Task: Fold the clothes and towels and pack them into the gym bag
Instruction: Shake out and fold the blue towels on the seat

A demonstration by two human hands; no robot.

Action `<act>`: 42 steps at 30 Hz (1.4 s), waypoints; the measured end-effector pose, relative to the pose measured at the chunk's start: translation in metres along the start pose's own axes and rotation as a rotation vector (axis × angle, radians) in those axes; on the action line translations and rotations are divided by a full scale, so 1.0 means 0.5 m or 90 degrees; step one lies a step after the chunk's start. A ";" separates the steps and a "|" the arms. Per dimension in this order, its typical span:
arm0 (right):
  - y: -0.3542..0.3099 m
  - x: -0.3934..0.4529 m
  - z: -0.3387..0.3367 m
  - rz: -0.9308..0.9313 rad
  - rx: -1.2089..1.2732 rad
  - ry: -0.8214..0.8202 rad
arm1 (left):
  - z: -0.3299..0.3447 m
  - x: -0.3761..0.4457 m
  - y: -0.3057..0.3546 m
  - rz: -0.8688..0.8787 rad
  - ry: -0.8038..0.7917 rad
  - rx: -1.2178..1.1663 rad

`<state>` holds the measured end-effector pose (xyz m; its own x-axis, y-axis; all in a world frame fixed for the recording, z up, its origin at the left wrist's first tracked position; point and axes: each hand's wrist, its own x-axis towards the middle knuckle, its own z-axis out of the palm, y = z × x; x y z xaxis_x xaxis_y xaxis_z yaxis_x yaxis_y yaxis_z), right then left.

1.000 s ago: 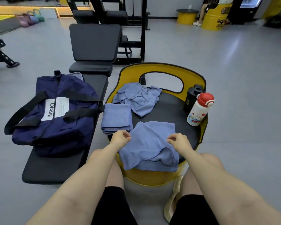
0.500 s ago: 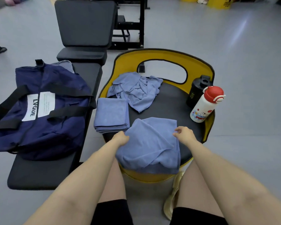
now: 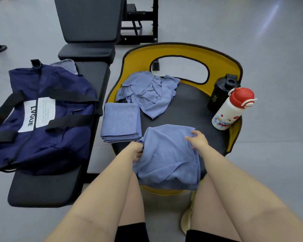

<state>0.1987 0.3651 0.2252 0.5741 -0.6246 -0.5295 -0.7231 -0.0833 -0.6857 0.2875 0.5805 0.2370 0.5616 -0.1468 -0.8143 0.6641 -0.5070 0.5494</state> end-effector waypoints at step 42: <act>-0.038 -0.194 -0.120 -0.147 0.342 0.043 | -0.096 -0.205 0.029 0.382 0.201 -0.241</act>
<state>0.1335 0.3806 0.3197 0.6554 -0.6865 -0.3148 -0.2754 0.1709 -0.9460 0.2631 0.6289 0.3375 0.9547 -0.0265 -0.2965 0.2934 -0.0844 0.9523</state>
